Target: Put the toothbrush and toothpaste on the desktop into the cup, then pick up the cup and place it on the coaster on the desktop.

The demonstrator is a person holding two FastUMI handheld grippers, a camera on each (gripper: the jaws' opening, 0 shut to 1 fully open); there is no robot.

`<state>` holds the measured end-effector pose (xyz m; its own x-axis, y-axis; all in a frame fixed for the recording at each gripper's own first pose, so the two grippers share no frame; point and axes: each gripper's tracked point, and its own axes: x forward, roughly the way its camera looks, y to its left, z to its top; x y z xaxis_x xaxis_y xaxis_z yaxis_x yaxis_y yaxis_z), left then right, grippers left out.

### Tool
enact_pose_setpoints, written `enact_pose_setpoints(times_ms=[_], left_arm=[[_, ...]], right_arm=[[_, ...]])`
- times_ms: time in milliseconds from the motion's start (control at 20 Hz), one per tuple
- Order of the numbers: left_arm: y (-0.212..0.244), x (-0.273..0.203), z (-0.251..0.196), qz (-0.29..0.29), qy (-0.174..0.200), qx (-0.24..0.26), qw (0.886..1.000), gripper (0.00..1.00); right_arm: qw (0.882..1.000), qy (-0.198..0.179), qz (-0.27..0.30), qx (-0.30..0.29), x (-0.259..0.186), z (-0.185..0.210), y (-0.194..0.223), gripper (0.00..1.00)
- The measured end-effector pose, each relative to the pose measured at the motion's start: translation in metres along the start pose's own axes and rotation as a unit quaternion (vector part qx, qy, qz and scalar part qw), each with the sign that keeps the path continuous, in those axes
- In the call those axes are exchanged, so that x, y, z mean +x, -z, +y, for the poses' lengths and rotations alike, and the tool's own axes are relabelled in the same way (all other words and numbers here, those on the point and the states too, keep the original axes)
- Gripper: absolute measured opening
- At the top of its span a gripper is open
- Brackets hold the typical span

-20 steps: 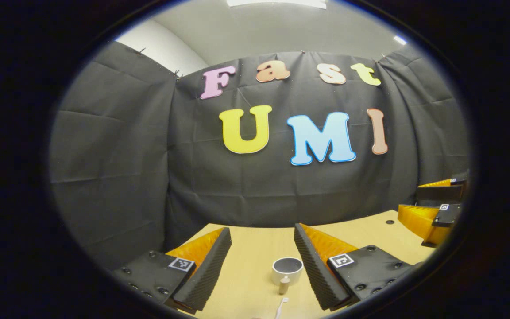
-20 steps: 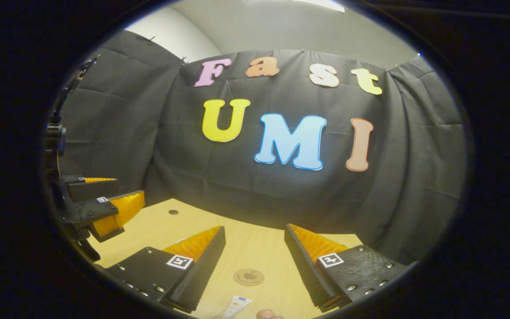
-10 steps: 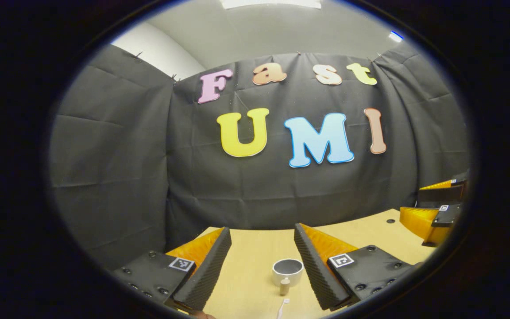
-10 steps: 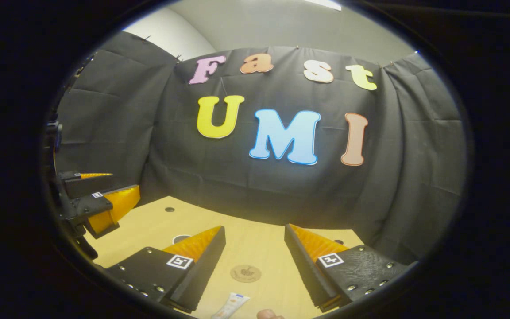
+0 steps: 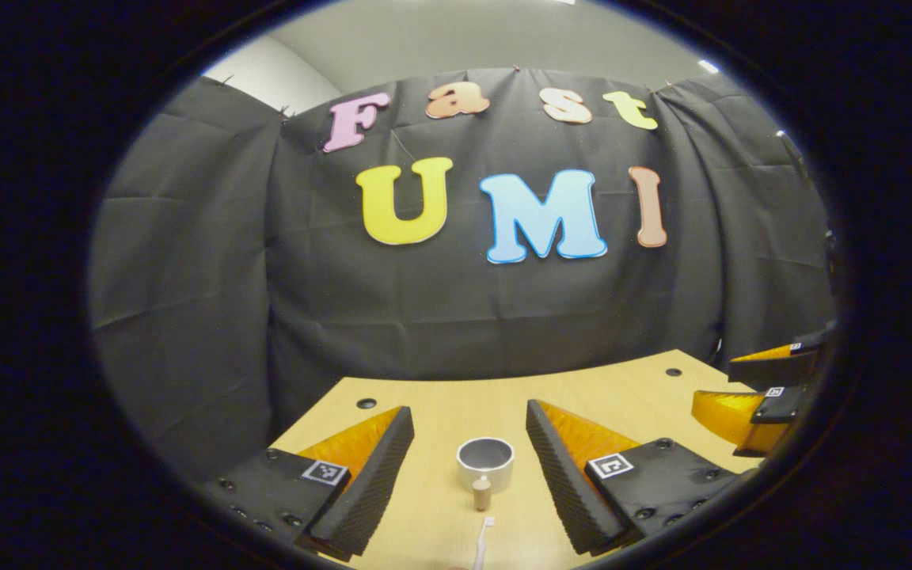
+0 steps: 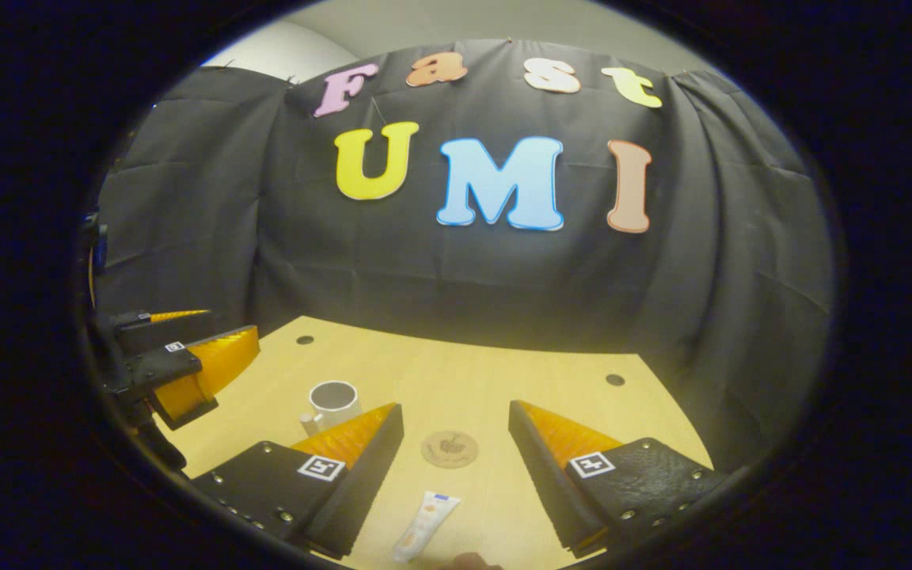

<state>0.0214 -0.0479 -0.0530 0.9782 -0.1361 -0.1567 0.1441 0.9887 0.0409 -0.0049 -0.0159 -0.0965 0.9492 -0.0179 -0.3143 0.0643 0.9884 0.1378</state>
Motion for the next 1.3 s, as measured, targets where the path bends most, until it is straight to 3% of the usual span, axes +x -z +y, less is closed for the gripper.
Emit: enact_pose_setpoints(times_ms=[300,650,950,1300], left_arm=[[0.054,0.023,-0.014,0.085,0.029,0.007,0.996,0.95],[0.128,0.04,-0.024,0.212,0.062,-0.001,0.975,0.94],[0.188,0.036,-0.022,0.318,0.073,0.017,0.945,0.95],[0.246,0.019,-0.013,0.432,0.081,0.024,0.898,0.95]], right_arm=[[0.992,0.005,0.123,0.019,0.02,-0.003,0.059,0.88],[0.966,-0.017,0.253,0.051,0.018,0.017,0.12,0.88],[0.936,-0.026,0.347,0.059,0.019,0.029,0.164,0.9],[0.901,-0.017,0.428,0.076,0.019,0.035,0.198,0.9]])
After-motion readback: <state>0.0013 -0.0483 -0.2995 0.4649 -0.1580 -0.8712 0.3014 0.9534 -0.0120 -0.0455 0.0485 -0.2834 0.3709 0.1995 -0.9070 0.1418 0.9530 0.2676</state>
